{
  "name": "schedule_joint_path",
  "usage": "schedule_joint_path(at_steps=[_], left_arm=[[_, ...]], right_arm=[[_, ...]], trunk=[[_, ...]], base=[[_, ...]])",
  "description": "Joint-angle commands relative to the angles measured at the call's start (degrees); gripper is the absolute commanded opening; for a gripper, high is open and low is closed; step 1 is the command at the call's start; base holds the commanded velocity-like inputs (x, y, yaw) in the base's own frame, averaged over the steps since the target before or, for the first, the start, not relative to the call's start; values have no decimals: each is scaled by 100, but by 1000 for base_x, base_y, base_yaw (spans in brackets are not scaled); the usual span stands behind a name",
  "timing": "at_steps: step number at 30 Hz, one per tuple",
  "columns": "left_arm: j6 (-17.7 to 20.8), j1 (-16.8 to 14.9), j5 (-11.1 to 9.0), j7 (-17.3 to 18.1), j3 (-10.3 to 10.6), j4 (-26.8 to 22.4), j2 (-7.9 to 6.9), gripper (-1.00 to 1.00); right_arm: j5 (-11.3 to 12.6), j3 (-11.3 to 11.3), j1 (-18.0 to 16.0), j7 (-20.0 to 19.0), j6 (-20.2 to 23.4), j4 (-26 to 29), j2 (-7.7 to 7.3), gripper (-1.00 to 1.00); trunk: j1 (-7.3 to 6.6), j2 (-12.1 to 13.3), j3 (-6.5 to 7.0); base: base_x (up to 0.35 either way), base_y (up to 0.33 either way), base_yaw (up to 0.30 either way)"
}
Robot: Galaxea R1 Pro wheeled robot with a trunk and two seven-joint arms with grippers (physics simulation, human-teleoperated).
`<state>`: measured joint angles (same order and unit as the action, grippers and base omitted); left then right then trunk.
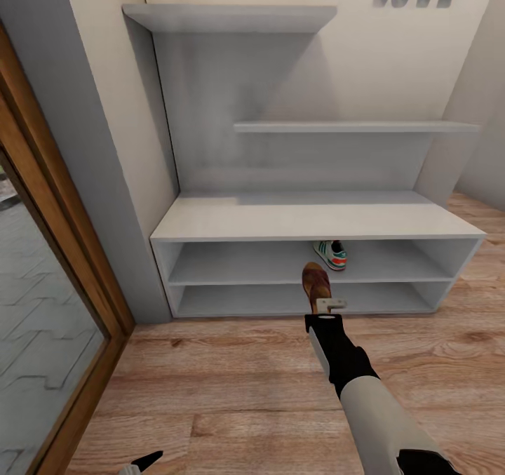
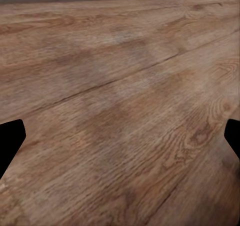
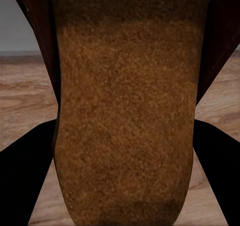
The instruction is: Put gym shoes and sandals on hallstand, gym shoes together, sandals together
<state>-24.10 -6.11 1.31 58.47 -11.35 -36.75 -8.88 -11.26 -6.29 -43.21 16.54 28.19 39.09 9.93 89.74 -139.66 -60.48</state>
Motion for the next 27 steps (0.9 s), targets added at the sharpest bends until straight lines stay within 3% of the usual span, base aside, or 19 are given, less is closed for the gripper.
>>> schedule_joint_path(at_steps=[1, 22, 27], left_arm=[[-14, -3, 11, 24, -33, 1, 6, 100], [20, -4, -17, 40, -128, -92, 55, 100], [26, -4, -110, 42, -126, -93, 46, 100]], right_arm=[[-61, -22, -3, -18, 37, 1, 7, -100], [-61, -16, -3, -37, 29, -42, 7, -100], [-61, -20, -3, -33, 29, -83, 7, -100]], trunk=[[-1, -2, -5], [-1, -2, -5], [109, -203, -113]], base=[[0, 0, 0], [105, 0, 0], [4, 0, 0]])
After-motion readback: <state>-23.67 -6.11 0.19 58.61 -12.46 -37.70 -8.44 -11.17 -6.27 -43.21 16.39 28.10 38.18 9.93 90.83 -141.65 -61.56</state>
